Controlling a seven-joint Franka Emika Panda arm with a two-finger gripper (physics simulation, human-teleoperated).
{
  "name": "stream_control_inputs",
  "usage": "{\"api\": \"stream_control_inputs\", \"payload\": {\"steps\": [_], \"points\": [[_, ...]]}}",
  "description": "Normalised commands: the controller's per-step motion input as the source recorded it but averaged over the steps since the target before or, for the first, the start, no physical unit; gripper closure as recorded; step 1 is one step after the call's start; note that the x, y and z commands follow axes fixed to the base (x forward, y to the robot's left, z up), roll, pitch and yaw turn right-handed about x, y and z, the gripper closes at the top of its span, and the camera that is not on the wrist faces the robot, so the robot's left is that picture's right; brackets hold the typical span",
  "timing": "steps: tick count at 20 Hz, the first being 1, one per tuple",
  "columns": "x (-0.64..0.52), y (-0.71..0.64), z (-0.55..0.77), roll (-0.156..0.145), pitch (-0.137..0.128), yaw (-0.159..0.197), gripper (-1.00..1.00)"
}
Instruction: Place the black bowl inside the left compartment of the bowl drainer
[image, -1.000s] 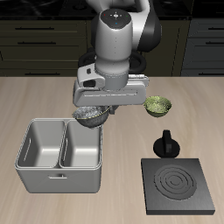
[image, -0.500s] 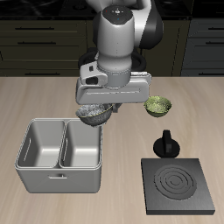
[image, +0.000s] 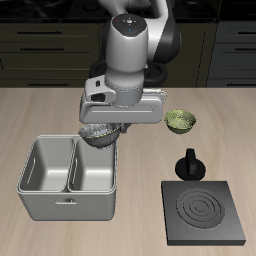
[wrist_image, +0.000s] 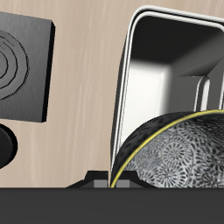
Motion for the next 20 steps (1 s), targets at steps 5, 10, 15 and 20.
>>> {"api": "stream_control_inputs", "payload": {"steps": [5, 10, 15, 20], "points": [[0.03, -0.12, -0.08, -0.029, 0.014, -0.001, 1.00], [0.01, -0.14, -0.17, -0.029, 0.029, 0.006, 1.00], [0.04, -0.13, -0.25, -0.031, 0.038, 0.004, 1.00], [-0.01, 0.03, -0.16, -0.009, 0.020, 0.005, 1.00]]}}
